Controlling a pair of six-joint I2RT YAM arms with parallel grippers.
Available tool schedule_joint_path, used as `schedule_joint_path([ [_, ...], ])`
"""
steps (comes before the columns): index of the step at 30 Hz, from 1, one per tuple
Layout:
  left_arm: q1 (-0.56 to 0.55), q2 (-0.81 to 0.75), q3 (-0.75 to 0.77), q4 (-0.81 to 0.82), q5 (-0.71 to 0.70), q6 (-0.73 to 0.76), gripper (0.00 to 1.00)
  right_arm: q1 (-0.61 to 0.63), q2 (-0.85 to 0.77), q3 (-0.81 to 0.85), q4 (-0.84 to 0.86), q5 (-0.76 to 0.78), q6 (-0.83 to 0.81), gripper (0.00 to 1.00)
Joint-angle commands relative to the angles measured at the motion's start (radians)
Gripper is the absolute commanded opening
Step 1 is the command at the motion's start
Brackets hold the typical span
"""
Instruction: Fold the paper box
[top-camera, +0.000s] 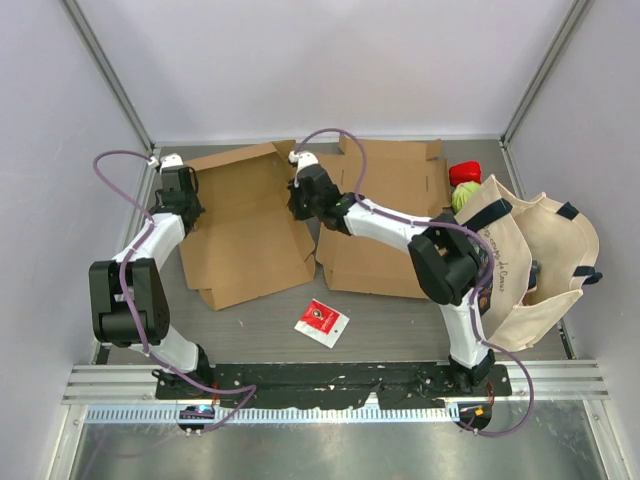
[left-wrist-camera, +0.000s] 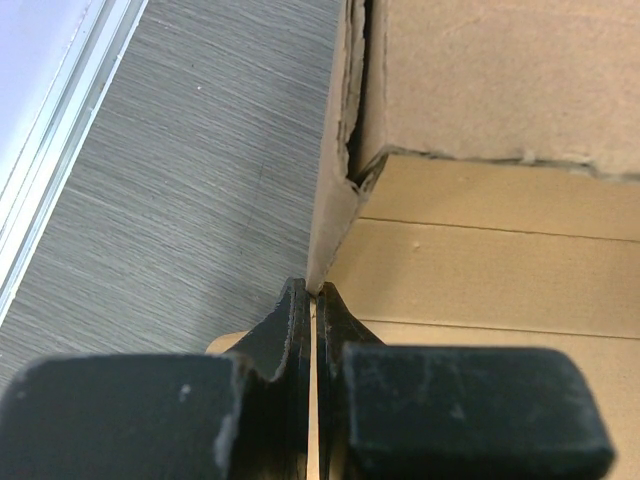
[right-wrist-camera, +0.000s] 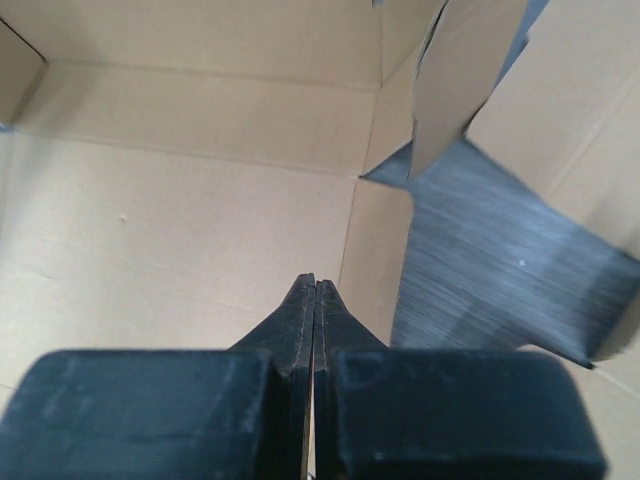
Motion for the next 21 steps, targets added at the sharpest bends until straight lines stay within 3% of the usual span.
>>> schedule_joint_path([
  [1,-0.005,-0.008,0.025,0.054,-0.002,0.011,0.00,0.001,0.062,-0.003,0.074,0.027,0.002,0.01],
  [8,-0.005,-0.005,0.025,0.056,-0.002,0.012,0.00,0.001,0.143,-0.012,-0.059,0.223,-0.016,0.01],
  [15,-0.005,-0.005,0.027,0.056,0.001,0.011,0.00,-0.009,0.148,-0.028,-0.024,0.108,-0.006,0.01],
  [21,-0.005,-0.008,0.028,0.054,0.000,0.012,0.00,-0.025,0.082,0.044,-0.006,0.085,-0.019,0.12],
])
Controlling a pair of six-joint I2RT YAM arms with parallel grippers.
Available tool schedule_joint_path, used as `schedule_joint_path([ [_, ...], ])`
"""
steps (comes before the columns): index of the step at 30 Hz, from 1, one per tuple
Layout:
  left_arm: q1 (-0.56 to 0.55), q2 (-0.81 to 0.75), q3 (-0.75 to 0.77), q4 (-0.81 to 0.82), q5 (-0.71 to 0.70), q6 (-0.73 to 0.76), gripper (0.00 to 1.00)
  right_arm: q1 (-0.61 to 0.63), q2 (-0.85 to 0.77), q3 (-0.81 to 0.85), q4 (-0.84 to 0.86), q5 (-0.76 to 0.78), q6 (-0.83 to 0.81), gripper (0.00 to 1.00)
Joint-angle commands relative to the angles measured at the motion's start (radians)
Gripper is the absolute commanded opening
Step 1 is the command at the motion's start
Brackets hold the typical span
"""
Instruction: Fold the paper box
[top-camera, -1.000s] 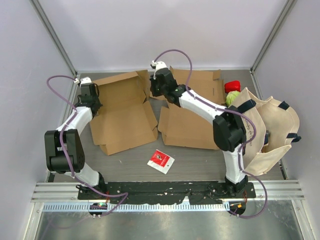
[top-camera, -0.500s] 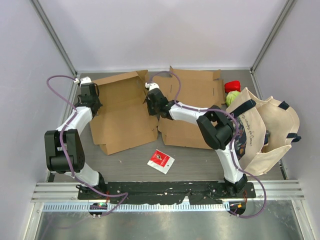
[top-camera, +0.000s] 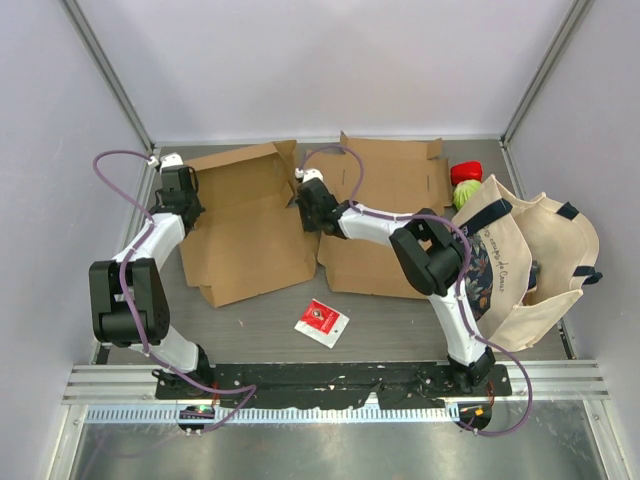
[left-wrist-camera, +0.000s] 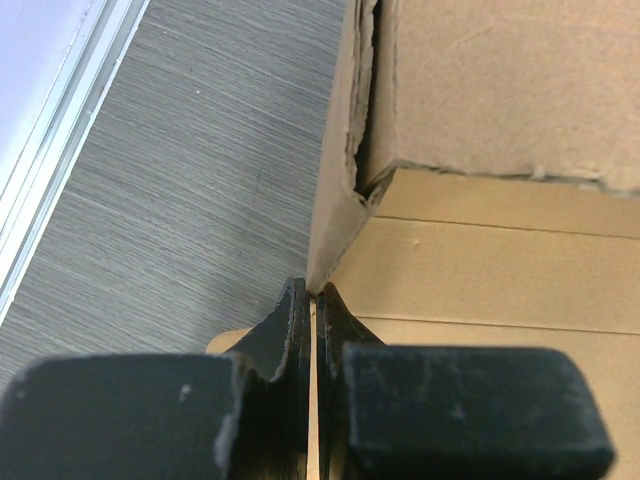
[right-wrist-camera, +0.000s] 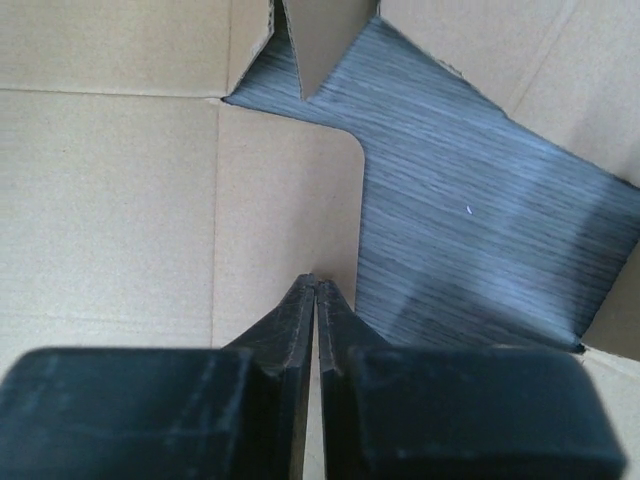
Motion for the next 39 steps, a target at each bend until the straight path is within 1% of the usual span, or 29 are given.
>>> schedule_joint_path([
  [1,-0.005,-0.007,0.028,0.048,-0.001,0.012,0.00,-0.015,-0.089,0.062,0.044,-0.013,-0.020,0.18],
  [3,-0.003,-0.010,0.028,0.048,-0.001,0.012,0.00,-0.020,-0.104,0.074,0.073,-0.005,-0.034,0.25],
  [4,-0.005,-0.010,0.025,0.048,-0.001,0.010,0.00,-0.020,-0.104,0.085,0.090,-0.002,-0.056,0.33],
  [7,-0.005,-0.008,0.028,0.049,0.002,0.007,0.00,-0.020,-0.077,0.134,0.133,0.012,-0.102,0.50],
  [11,-0.005,-0.010,0.027,0.049,0.006,0.007,0.00,-0.022,-0.005,0.279,0.112,0.046,-0.140,0.58],
  [15,-0.005,-0.005,0.028,0.051,0.006,0.006,0.00,-0.025,0.075,0.413,0.049,0.096,-0.155,0.60],
  [17,-0.005,-0.005,0.028,0.049,0.006,0.006,0.00,-0.023,0.124,0.491,0.020,0.115,-0.152,0.58],
  [19,-0.005,-0.005,0.027,0.051,0.006,0.006,0.00,-0.022,0.146,0.527,-0.008,0.115,-0.145,0.55],
  [26,-0.003,-0.002,0.025,0.052,0.004,0.006,0.00,-0.020,0.152,0.499,0.040,0.141,-0.136,0.48],
  [29,-0.005,-0.002,0.025,0.052,0.004,0.006,0.00,-0.020,0.172,0.525,0.035,0.145,-0.149,0.42],
  [32,-0.005,-0.004,0.025,0.051,0.001,0.006,0.00,-0.019,0.192,0.565,0.009,0.150,-0.166,0.25],
  [33,-0.005,-0.004,0.024,0.054,0.001,0.006,0.00,-0.016,0.192,0.583,-0.035,0.156,-0.169,0.13],
  [34,-0.005,-0.005,0.024,0.054,0.001,0.006,0.00,-0.008,0.177,0.600,-0.052,0.168,-0.181,0.08],
  [36,-0.005,-0.008,0.022,0.057,-0.002,0.004,0.00,0.032,0.138,0.579,-0.022,0.191,-0.215,0.01],
  [38,-0.005,-0.011,0.019,0.062,-0.001,0.001,0.00,0.052,0.115,0.591,-0.026,0.208,-0.229,0.01],
  [39,-0.005,-0.014,0.018,0.063,-0.001,0.001,0.00,0.057,0.117,0.612,-0.067,0.205,-0.209,0.01],
])
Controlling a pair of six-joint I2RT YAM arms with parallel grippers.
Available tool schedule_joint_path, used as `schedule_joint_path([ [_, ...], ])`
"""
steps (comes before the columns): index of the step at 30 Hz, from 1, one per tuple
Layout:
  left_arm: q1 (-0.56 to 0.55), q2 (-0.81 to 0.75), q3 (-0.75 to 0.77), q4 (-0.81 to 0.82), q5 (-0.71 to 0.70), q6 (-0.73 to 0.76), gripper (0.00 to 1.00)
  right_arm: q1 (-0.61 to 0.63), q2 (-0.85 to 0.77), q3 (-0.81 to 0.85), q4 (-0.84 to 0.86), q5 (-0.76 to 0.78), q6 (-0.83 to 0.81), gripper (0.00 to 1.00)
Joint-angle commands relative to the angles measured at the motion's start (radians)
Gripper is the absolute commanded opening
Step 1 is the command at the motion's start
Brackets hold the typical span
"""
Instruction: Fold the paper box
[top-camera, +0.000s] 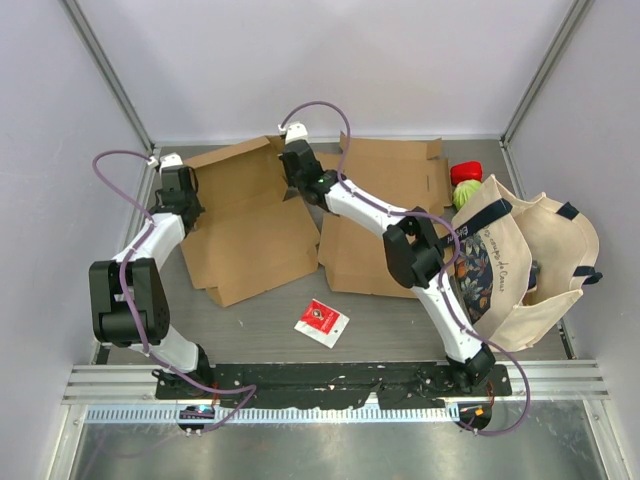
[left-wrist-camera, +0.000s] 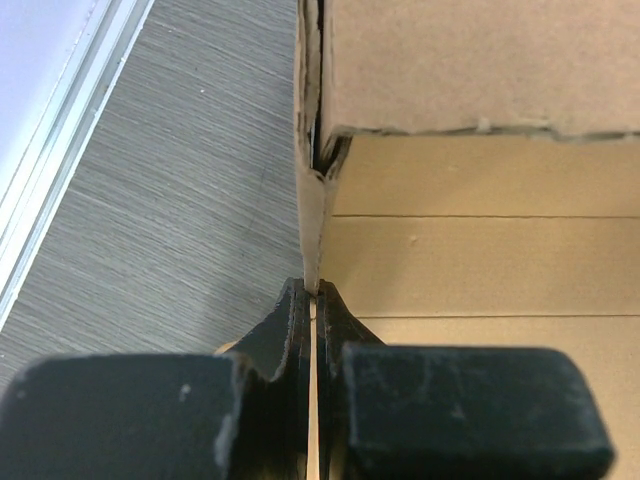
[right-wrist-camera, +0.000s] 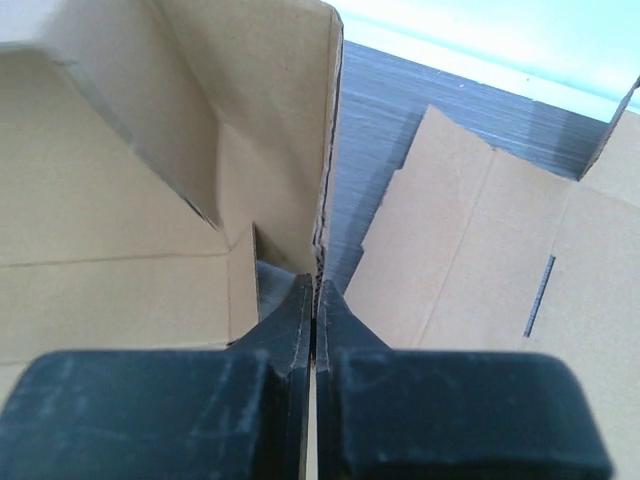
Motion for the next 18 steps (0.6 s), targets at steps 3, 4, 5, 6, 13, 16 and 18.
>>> schedule_joint_path([
  [3,-0.009,-0.016,0.015,0.063,0.007,0.000,0.00,0.072,-0.077,0.105,-0.042,0.004,0.042,0.01],
  [4,-0.010,-0.019,0.015,0.065,0.007,-0.002,0.00,0.072,-0.076,0.103,-0.048,-0.002,0.060,0.01],
  [5,-0.012,-0.021,0.013,0.063,0.005,-0.002,0.00,0.072,-0.074,0.110,-0.056,-0.015,0.085,0.01],
  [6,-0.015,-0.019,0.013,0.065,0.007,-0.002,0.00,0.074,-0.074,0.113,-0.072,-0.019,0.121,0.01],
  [13,-0.021,-0.019,0.018,0.060,0.001,-0.001,0.00,0.085,-0.112,0.065,-0.064,-0.008,0.171,0.01],
  [16,-0.021,0.005,0.054,0.000,-0.019,-0.013,0.05,0.078,-0.146,-0.001,-0.025,-0.005,0.160,0.01],
  [18,-0.020,0.027,0.088,-0.055,-0.047,-0.030,0.19,0.078,-0.168,-0.064,0.018,0.001,0.155,0.01],
])
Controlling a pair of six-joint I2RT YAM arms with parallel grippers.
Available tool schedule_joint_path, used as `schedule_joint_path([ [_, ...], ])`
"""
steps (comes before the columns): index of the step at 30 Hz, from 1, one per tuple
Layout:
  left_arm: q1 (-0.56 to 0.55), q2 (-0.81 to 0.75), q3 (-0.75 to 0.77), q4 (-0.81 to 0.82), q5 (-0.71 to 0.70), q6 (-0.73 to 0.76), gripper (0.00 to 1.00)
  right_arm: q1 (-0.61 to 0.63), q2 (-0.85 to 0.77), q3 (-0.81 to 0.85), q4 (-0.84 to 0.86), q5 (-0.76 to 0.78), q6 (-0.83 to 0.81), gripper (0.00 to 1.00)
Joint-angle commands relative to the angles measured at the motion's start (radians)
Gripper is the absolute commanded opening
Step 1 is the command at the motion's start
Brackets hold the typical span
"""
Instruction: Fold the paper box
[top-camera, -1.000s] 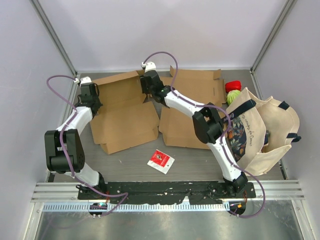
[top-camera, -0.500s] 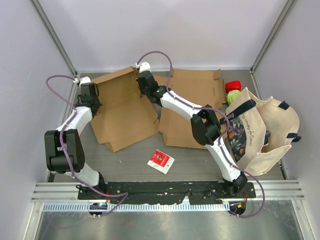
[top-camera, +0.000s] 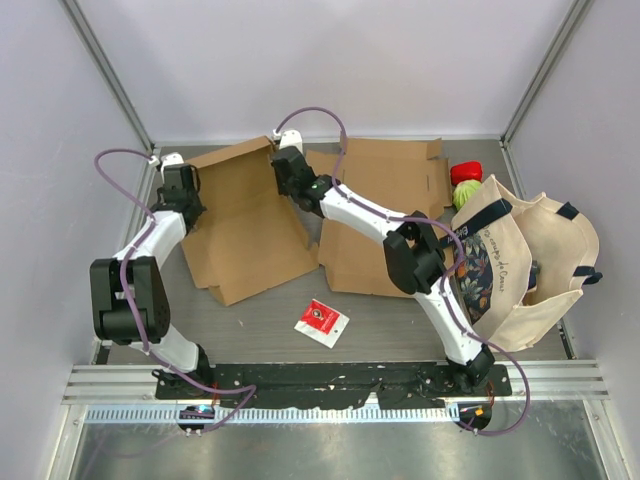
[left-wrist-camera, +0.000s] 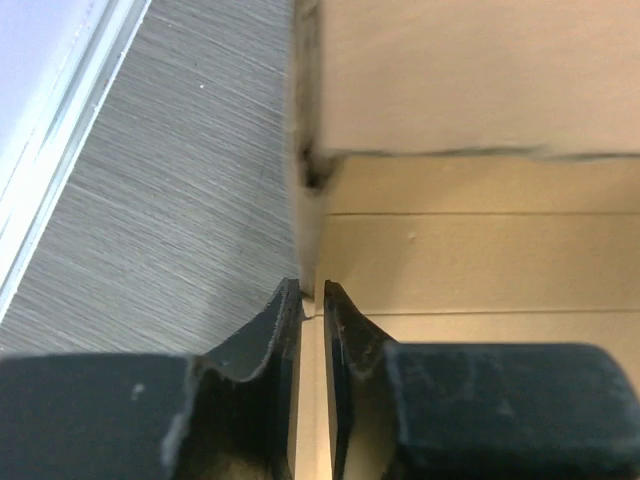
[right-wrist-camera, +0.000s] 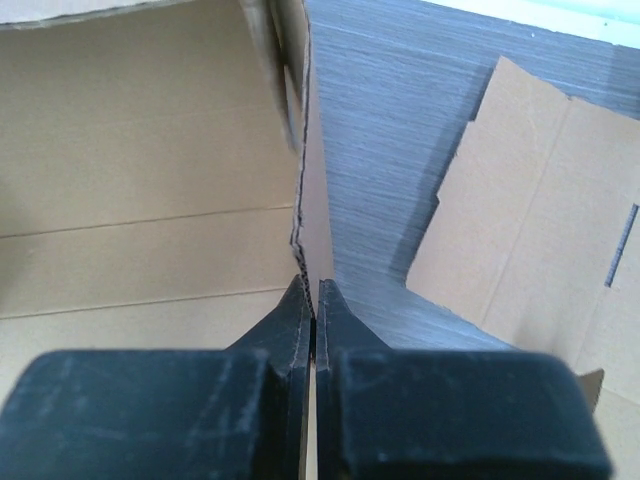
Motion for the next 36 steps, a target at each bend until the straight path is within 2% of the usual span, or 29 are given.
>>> schedule_joint_path([
  [1,-0.010,0.024,0.087,-0.061,-0.032,-0.033,0.26,0.009,-0.148,-0.101,0.112,0.009,0.021,0.01],
  [3,-0.010,0.003,0.086,-0.084,-0.031,-0.057,0.44,0.009,-0.157,-0.117,0.129,0.015,0.023,0.01],
  [6,-0.009,-0.060,0.055,-0.086,-0.035,-0.091,0.57,0.009,-0.165,-0.137,0.147,0.032,0.024,0.01],
  [11,-0.006,-0.155,0.068,-0.259,-0.058,-0.206,0.61,0.009,-0.183,-0.152,0.161,0.086,0.065,0.01],
  [12,-0.007,-0.181,0.046,-0.271,-0.014,-0.265,0.60,0.009,-0.187,-0.155,0.169,0.090,0.082,0.01],
  [14,-0.007,-0.288,-0.036,-0.261,0.061,-0.345,0.56,0.011,-0.193,-0.166,0.178,0.101,0.090,0.01],
  [15,-0.009,-0.327,-0.082,-0.224,0.169,-0.385,0.48,0.009,-0.194,-0.169,0.180,0.107,0.095,0.01],
  [16,-0.013,-0.397,-0.134,-0.169,0.240,-0.481,0.44,0.009,-0.194,-0.171,0.181,0.112,0.095,0.01],
  [18,-0.067,-0.428,-0.260,0.013,0.314,-0.566,0.34,0.009,-0.191,-0.175,0.184,0.112,0.096,0.01],
  [19,-0.094,-0.427,-0.293,0.093,0.387,-0.594,0.33,0.009,-0.191,-0.177,0.184,0.110,0.101,0.01],
  [20,-0.128,-0.395,-0.316,0.221,0.400,-0.591,0.31,0.009,-0.191,-0.175,0.184,0.109,0.101,0.01],
  [21,-0.189,-0.370,-0.314,0.245,0.397,-0.584,0.23,0.009,-0.191,-0.177,0.186,0.101,0.104,0.01],
  [24,-0.280,-0.252,-0.288,0.376,0.410,-0.556,0.13,0.009,-0.202,-0.181,0.177,0.098,0.125,0.01],
  [29,-0.351,-0.062,-0.275,0.619,0.394,-0.593,0.06,0.009,-0.225,-0.206,0.169,0.075,0.188,0.01],
  [33,-0.363,0.120,-0.221,0.706,0.420,-0.648,0.04,0.009,-0.230,-0.223,0.167,0.067,0.205,0.01],
  [36,-0.363,0.185,-0.175,0.668,0.419,-0.666,0.01,0.011,-0.234,-0.224,0.163,0.073,0.208,0.01],
])
